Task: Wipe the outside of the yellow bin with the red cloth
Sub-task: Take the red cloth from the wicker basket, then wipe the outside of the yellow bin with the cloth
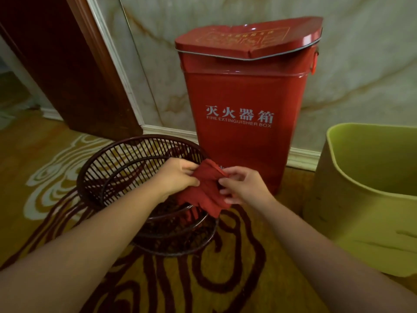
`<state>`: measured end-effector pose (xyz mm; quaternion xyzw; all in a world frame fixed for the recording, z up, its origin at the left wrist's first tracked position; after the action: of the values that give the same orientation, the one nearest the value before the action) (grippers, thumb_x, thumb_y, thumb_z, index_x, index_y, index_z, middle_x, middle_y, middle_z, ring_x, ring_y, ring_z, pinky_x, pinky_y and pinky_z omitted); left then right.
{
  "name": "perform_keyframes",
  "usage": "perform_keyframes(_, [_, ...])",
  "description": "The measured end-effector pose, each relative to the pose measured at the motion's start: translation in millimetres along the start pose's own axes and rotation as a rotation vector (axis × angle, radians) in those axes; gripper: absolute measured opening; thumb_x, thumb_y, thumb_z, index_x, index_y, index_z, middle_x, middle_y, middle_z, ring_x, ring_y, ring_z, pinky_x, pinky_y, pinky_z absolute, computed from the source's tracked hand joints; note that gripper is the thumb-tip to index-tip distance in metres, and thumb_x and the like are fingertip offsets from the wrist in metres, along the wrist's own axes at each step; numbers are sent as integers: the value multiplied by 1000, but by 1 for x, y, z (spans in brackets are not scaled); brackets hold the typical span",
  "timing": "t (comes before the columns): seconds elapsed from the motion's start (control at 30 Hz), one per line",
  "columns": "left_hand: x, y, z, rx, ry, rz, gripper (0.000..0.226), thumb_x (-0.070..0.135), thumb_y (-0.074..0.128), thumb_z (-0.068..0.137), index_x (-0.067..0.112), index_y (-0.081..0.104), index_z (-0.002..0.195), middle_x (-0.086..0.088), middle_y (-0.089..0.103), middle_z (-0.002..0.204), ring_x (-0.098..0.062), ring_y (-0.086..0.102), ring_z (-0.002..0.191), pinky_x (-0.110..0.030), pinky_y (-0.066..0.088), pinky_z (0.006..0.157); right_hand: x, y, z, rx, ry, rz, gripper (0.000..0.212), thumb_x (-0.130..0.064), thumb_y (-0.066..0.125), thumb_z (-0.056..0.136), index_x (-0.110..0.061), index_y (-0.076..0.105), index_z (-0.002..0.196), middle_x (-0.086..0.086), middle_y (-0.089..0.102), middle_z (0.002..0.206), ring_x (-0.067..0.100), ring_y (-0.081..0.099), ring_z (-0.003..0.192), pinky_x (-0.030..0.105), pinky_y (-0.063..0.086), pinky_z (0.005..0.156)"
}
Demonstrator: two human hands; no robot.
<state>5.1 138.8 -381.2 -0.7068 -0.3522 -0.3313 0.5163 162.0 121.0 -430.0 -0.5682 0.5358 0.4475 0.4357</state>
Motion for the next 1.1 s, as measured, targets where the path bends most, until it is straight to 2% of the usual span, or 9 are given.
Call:
perform_keyframes(0.13, [29,-5,-28,-182,41,68,43,-6,68,69,19,68,104,0,71,95,-4,67,82,-12,52,68,-58,-37,-42,82,-295,-458,49,-25,77,71,-29,60,118,-3,58,96,9,60,80,24,51,70])
perform_keyframes(0.23, [50,15,-54,-354,78,105,41,-3,69,69,18,69,105,-1,73,99,-8,69,90,-20,53,82,-88,-47,-79,-150,-401,-359,74,-35,80,63,-50,43,125,-11,50,130,1,49,119,15,43,90])
perform_keyframes(0.3, [61,39,-72,-436,119,124,39,2,73,67,23,69,100,-1,72,101,-7,67,94,-18,51,84,-91,-47,-104,-321,-391,-315,78,-32,81,63,-53,40,126,-15,50,135,-5,46,124,17,43,97])
perform_keyframes(0.47, [58,103,-104,-552,97,111,33,6,74,68,33,63,83,9,64,87,4,61,84,-5,48,68,-67,-69,-148,-353,-325,-475,48,-4,77,70,-15,64,115,-1,70,110,5,64,102,23,50,90])
perform_keyframes(0.53, [46,128,-112,-600,33,72,29,5,73,69,27,66,86,5,67,90,-3,64,85,-10,51,73,-49,-88,-158,-303,-262,-588,42,-11,78,70,-18,68,110,-8,72,104,6,64,96,35,51,90])
perform_keyframes(0.67, [33,164,-119,-635,14,49,27,7,74,67,22,69,89,-6,71,103,-14,67,94,-28,51,90,-19,-114,-176,-325,-136,-763,36,-22,78,70,-27,70,105,-11,73,98,9,65,90,30,51,84])
perform_keyframes(0.8, [31,190,-125,-629,58,82,24,14,76,66,23,68,87,-2,74,97,-15,68,92,-34,52,90,0,-136,-187,-283,-48,-786,24,-16,75,73,-18,71,97,-1,73,94,16,67,85,29,54,76])
perform_keyframes(0.93, [63,199,-115,-552,271,167,24,21,72,72,33,63,89,10,69,102,-3,66,92,-26,52,86,13,-173,-193,-192,82,-590,16,-3,71,75,-15,69,86,-2,68,78,4,63,66,15,49,57])
perform_keyframes(1.1, [158,205,-83,-302,638,258,37,13,69,74,20,62,110,-2,65,119,-13,58,113,-31,45,97,41,-228,-203,-19,299,-283,11,1,66,79,-8,69,83,3,67,77,5,65,63,17,51,54])
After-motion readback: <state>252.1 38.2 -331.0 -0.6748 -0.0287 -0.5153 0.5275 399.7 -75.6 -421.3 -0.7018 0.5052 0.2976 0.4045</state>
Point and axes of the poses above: each hand's wrist, its own z-axis towards the middle knuckle, its own y-axis out of the palm, x = y × z, the point moved 7 cm from there along z, towards the middle knuckle
